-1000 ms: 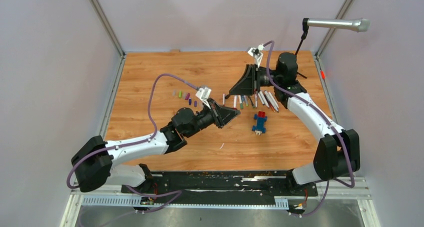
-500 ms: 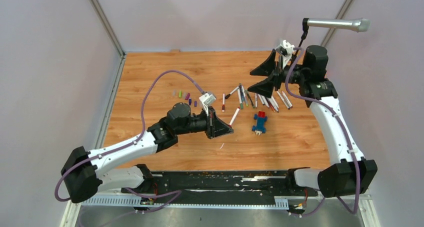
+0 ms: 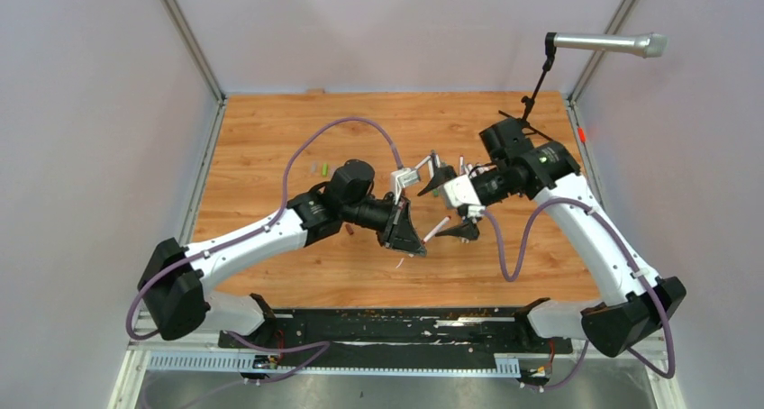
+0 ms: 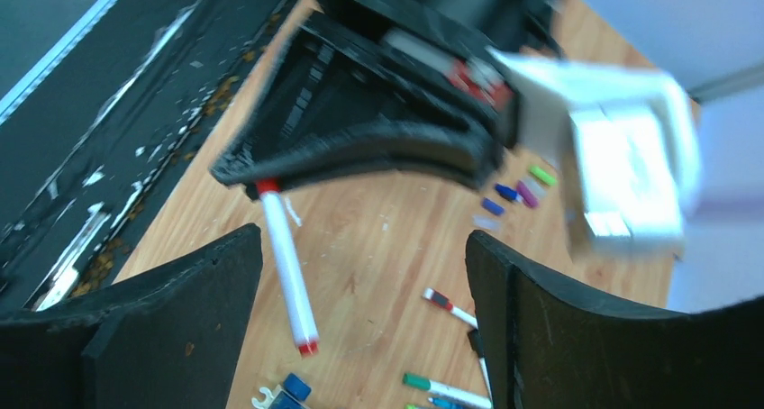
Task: Open the pen caps
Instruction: Adjust the pen.
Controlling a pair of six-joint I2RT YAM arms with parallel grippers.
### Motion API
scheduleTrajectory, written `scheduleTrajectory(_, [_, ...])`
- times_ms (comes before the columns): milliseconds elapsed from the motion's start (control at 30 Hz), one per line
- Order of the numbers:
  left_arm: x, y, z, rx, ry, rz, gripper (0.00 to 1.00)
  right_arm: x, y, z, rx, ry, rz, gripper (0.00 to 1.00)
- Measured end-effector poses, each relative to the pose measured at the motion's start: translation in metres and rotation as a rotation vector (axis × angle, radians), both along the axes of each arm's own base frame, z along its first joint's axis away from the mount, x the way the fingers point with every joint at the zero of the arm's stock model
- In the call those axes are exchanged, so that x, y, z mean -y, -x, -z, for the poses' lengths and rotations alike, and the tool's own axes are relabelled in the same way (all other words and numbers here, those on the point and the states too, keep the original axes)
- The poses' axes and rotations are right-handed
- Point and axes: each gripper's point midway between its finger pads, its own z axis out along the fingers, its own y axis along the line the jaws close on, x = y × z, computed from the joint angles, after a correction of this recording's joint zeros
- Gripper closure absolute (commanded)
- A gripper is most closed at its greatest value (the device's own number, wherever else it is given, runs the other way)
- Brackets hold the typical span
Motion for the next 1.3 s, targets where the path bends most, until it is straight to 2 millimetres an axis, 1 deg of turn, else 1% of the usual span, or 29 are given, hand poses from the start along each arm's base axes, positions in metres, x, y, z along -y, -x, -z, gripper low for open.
scheduleTrajectory(100, [0.003, 0.000, 0.008, -0.034, -0.037, 0.026, 1.00, -0.006, 0.015, 0.016, 0.027, 0.072, -0.076, 0.23])
scheduleTrajectory(167, [0.003, 0.002, 0.014, -0.055, -0.058, 0.039, 1.00, -0.004, 0.018, 0.026, 0.042, 0.119, -0.091, 0.26])
scheduleTrajectory(233, [0.003, 0.003, 0.018, -0.071, -0.071, 0.046, 1.00, -0.001, 0.020, 0.035, 0.058, 0.168, -0.101, 0.33])
scheduleTrajectory(400, [0.003, 0.005, 0.024, -0.105, -0.090, 0.064, 1.00, 0.003, 0.027, 0.062, 0.094, 0.290, -0.143, 0.52])
scheduleTrajectory(467, [0.003, 0.005, 0.025, -0.111, -0.091, 0.067, 1.00, 0.005, 0.032, 0.076, 0.098, 0.344, -0.164, 0.62])
scheduleTrajectory(533, [0.003, 0.005, 0.024, -0.117, -0.088, 0.072, 1.00, 0.007, 0.035, 0.085, 0.102, 0.382, -0.177, 0.74])
scheduleTrajectory(567, [0.003, 0.005, 0.023, -0.118, -0.085, 0.072, 1.00, 0.008, 0.035, 0.087, 0.108, 0.397, -0.181, 0.83])
scheduleTrajectory(600, [0.003, 0.006, 0.023, -0.120, -0.083, 0.073, 0.99, 0.007, 0.035, 0.088, 0.117, 0.401, -0.184, 0.96])
scheduleTrajectory(633, [0.003, 0.006, 0.023, -0.125, -0.084, 0.073, 0.98, 0.005, 0.033, 0.088, 0.130, 0.397, -0.186, 1.00])
scheduleTrajectory(667, [0.004, 0.006, 0.023, -0.129, -0.085, 0.071, 0.96, 0.003, 0.032, 0.087, 0.140, 0.395, -0.183, 1.00])
scheduleTrajectory(700, [0.004, 0.006, 0.024, -0.133, -0.087, 0.069, 0.92, 0.003, 0.032, 0.088, 0.144, 0.398, -0.185, 1.00])
scheduleTrajectory(733, [0.004, 0.006, 0.024, -0.137, -0.089, 0.067, 0.85, 0.003, 0.031, 0.089, 0.147, 0.400, -0.184, 1.00])
scheduleTrajectory(800, [0.004, 0.005, 0.025, -0.142, -0.092, 0.061, 0.67, 0.002, 0.030, 0.090, 0.157, 0.402, -0.182, 1.00])
scheduleTrajectory(833, [0.004, 0.004, 0.026, -0.142, -0.094, 0.059, 0.50, 0.002, 0.029, 0.090, 0.158, 0.402, -0.180, 1.00])
scheduleTrajectory(867, [0.004, 0.003, 0.027, -0.146, -0.098, 0.050, 0.40, 0.002, 0.029, 0.090, 0.159, 0.402, -0.178, 1.00])
scheduleTrajectory(900, [0.004, 0.002, 0.026, -0.150, -0.097, 0.044, 0.35, 0.003, 0.029, 0.092, 0.160, 0.410, -0.171, 1.00])
scheduleTrajectory(1033, [-0.002, -0.006, 0.018, -0.107, -0.062, 0.003, 0.24, 0.013, 0.031, 0.099, 0.117, 0.438, -0.124, 1.00])
scheduleTrajectory(1100, [-0.011, -0.010, 0.011, -0.062, -0.023, -0.040, 0.18, 0.018, 0.031, 0.097, 0.066, 0.419, -0.070, 1.00])
scheduleTrajectory(1200, [-0.025, -0.017, -0.004, 0.033, 0.073, -0.141, 0.02, 0.025, 0.028, 0.089, -0.046, 0.334, 0.047, 1.00])
scheduleTrajectory(1233, [-0.030, -0.020, -0.010, 0.066, 0.112, -0.185, 0.00, 0.028, 0.027, 0.087, -0.092, 0.299, 0.089, 1.00])
scheduleTrajectory(1300, [-0.038, -0.028, -0.021, 0.120, 0.201, -0.288, 0.00, 0.029, 0.024, 0.081, -0.195, 0.211, 0.181, 1.00])
